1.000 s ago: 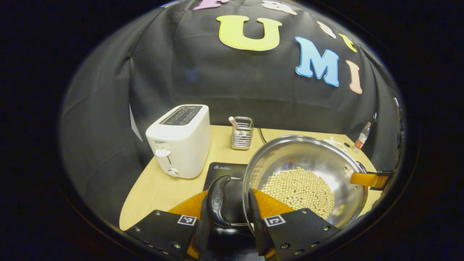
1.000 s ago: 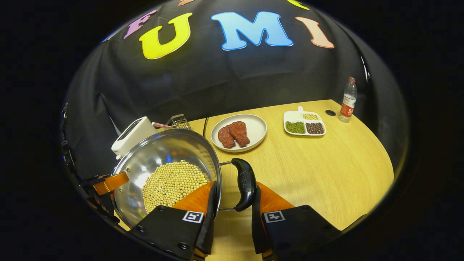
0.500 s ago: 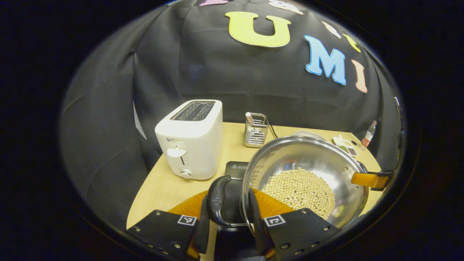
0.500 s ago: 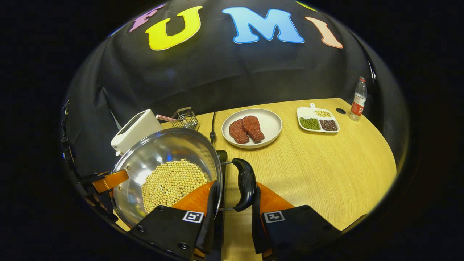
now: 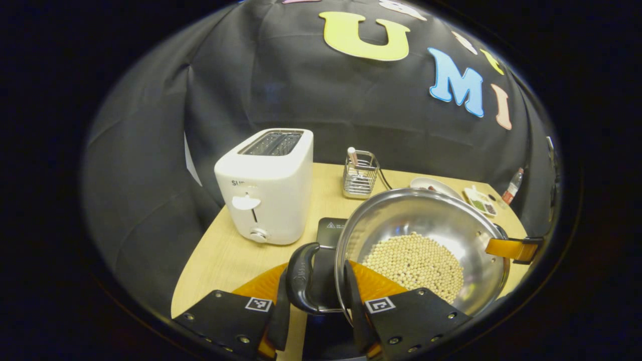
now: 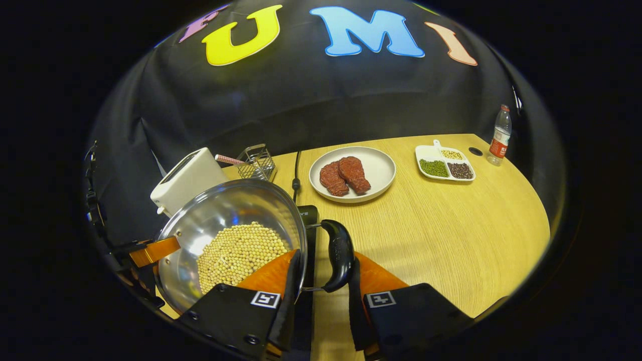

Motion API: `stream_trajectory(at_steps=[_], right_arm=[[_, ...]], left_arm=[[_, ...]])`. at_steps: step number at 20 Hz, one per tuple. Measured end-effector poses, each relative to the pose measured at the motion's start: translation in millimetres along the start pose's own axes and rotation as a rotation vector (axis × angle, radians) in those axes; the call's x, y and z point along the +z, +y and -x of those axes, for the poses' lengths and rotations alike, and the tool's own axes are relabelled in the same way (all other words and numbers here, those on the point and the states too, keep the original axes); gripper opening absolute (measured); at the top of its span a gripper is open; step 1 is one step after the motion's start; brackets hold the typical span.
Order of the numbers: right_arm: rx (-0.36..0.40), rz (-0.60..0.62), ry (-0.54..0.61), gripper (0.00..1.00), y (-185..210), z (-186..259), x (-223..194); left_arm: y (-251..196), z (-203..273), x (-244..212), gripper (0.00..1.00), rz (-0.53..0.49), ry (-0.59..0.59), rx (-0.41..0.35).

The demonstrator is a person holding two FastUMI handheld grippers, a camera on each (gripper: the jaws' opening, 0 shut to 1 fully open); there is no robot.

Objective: First push the handle of the pot to place it horizontally, then grasp the pot with both hands and set it on the induction cooktop.

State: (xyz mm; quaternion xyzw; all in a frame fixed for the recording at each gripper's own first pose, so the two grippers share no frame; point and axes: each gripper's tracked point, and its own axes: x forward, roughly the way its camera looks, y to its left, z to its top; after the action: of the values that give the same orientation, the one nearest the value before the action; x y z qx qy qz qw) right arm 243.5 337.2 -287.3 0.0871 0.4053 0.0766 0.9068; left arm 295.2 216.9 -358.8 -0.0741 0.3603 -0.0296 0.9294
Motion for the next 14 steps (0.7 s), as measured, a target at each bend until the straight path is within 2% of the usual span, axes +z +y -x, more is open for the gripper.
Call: stream_trajectory(at_steps=[1, 2, 3, 4, 5, 6, 9, 10, 14], right_arm=[[0.012, 0.011, 0.000, 0.48, 1.0, 0.3, 0.1], [0.012, 0.033, -0.015, 0.57, 0.2, 3.3, 2.8], [0.012, 0.051, -0.048, 0.60, -2.0, 6.5, 8.9], [0.007, 0.066, -0.082, 0.82, -4.1, 15.6, 17.3], [0.003, 0.078, -0.113, 0.93, -6.5, 20.8, 23.0], [0.008, 0.085, -0.138, 0.98, -7.5, 28.1, 28.5], [0.033, 0.095, -0.221, 0.98, -11.1, 53.6, 46.5], [0.032, 0.099, -0.253, 0.98, -15.3, 64.4, 53.2], [0.015, 0.098, -0.349, 0.98, -39.7, 104.2, 76.5]], left_arm=[[0.6, 0.8, -1.1, 0.56, -0.002, -0.003, 0.004], [0.7, 1.1, 0.0, 0.54, -0.001, -0.016, 0.017], [2.7, 3.7, 4.1, 0.54, -0.008, -0.038, 0.036], [1.9, 6.7, 9.7, 0.65, -0.011, -0.067, 0.048], [0.5, 11.3, 16.4, 0.76, -0.013, -0.097, 0.055], [-0.5, 16.2, 23.6, 0.87, -0.016, -0.126, 0.067], [-9.9, 41.4, 47.3, 0.87, -0.030, -0.213, 0.096], [-18.3, 51.7, 56.6, 0.89, -0.038, -0.243, 0.094], [-50.4, 96.0, 89.0, 0.87, -0.050, -0.364, 0.093]])
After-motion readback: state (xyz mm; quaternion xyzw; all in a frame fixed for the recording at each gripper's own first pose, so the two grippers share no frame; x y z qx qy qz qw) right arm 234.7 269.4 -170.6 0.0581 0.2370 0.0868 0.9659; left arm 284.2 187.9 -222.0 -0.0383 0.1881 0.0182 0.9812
